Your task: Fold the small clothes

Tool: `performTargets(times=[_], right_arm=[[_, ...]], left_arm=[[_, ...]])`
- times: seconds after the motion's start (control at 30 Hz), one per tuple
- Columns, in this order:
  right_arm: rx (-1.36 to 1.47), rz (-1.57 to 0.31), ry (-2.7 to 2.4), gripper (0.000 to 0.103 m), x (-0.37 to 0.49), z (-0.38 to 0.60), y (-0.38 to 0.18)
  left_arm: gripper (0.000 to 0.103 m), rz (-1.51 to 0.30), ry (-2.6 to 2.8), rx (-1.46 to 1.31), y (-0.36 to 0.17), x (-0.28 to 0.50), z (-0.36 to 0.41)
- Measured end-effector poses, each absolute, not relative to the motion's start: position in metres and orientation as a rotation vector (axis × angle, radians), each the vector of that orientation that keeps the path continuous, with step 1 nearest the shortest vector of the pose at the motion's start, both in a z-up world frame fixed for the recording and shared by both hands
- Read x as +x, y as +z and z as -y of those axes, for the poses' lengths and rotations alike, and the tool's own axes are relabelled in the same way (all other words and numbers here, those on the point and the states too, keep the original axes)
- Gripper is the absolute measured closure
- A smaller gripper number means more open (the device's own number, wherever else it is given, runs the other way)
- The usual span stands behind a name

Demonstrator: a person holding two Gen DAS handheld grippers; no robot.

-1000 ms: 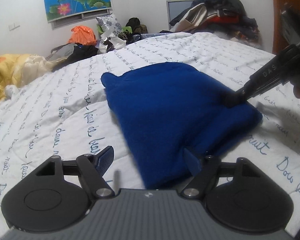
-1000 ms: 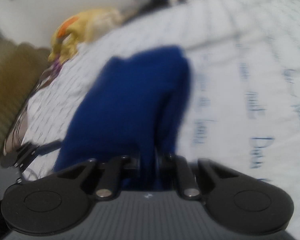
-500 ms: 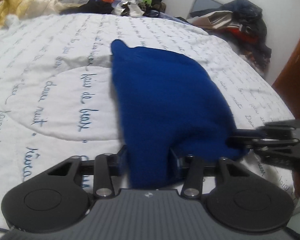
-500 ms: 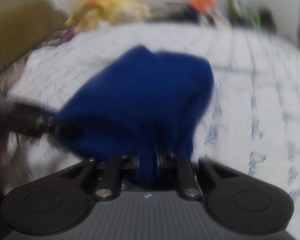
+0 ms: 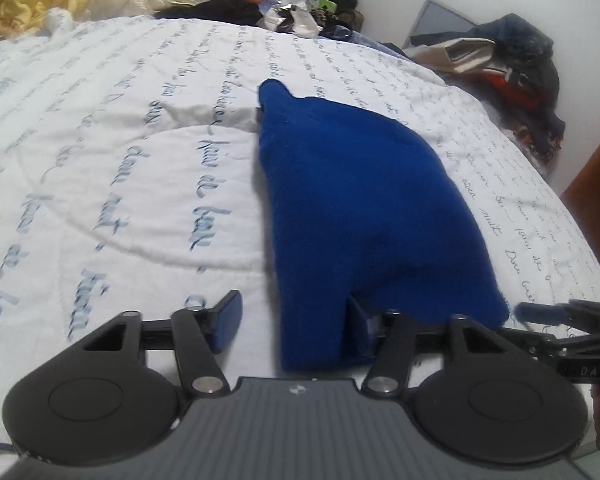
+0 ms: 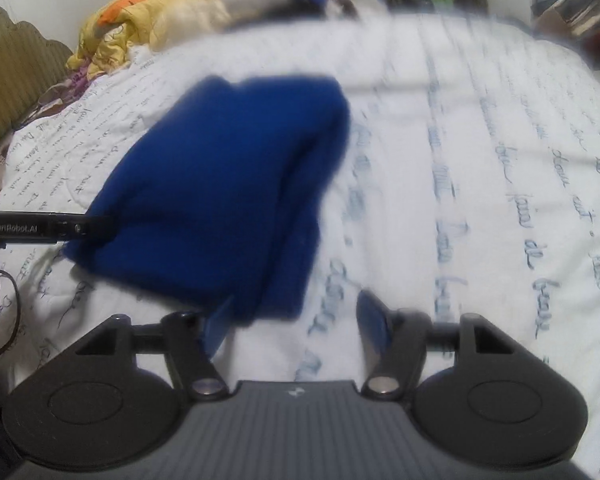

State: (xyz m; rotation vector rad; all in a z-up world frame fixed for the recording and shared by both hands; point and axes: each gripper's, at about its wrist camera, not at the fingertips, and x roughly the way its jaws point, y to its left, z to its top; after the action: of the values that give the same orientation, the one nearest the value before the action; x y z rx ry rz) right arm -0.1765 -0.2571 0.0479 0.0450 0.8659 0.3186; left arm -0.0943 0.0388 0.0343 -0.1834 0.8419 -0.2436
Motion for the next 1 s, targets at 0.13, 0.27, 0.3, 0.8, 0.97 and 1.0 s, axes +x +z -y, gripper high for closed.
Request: performTargets(times=[0.13, 0.27, 0.3, 0.8, 0.97, 1.0], right_arm=[[0.067, -0.825, 0.275, 0.007, -0.198, 0.247, 0.040], [-0.062, -0.799, 0.182, 0.000, -0.213, 0.211, 0.031], [-0.061, -0.776, 0.177, 0.000, -0.216, 0.204, 0.032], [-0.027, -0.699, 0.152, 0.000, -0.210, 0.188, 0.023], [-0.042, -0.678, 0.124, 0.000, -0.216, 0.186, 0.023], [-0.048, -0.672, 0.124, 0.000, -0.216, 0.185, 0.023]], left_arm=[[0.002, -0.823, -0.221, -0.180, 0.029, -0.118, -0.029], [0.000, -0.772, -0.193, -0.090, 0.023, -0.135, -0.015], [0.000, -0.759, -0.180, -0.074, 0.021, -0.136, -0.013], [0.000, -0.702, -0.082, -0.007, 0.013, -0.136, -0.006], [0.000, -0.666, -0.080, -0.013, 0.012, -0.142, -0.007], [0.000, -0.662, -0.080, -0.014, 0.012, -0.142, -0.008]])
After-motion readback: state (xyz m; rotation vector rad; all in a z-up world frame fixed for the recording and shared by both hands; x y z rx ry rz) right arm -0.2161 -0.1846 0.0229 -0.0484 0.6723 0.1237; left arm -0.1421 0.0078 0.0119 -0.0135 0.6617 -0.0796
